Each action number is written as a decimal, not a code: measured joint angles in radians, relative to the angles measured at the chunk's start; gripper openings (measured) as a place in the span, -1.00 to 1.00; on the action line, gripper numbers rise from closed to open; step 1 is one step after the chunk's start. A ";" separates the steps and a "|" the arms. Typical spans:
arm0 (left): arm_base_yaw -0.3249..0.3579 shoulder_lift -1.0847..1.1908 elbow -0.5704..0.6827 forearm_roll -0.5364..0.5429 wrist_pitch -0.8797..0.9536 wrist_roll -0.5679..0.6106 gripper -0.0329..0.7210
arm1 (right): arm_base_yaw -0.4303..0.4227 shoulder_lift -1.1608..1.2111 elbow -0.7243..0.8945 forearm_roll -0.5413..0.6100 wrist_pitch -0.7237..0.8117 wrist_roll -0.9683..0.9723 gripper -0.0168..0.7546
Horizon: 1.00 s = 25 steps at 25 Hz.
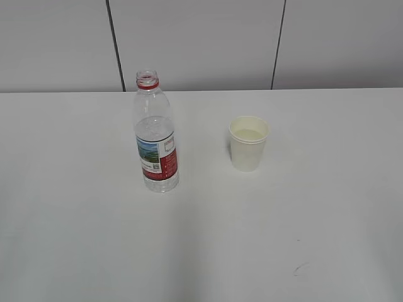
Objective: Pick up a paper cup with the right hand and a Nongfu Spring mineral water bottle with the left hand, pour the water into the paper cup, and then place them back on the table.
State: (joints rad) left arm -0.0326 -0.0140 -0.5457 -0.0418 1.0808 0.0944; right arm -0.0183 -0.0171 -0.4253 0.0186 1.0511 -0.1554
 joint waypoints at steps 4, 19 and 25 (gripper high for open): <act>0.000 0.000 0.000 0.000 0.000 0.000 0.49 | 0.000 0.000 0.000 0.000 0.000 0.000 0.55; 0.000 0.000 0.000 0.000 0.000 0.000 0.49 | 0.000 0.000 0.000 0.000 0.000 0.002 0.55; 0.000 0.000 0.000 0.000 0.000 0.000 0.49 | 0.000 0.000 0.000 0.000 0.000 0.002 0.55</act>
State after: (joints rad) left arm -0.0326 -0.0140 -0.5457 -0.0418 1.0808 0.0944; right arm -0.0183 -0.0171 -0.4250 0.0186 1.0511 -0.1530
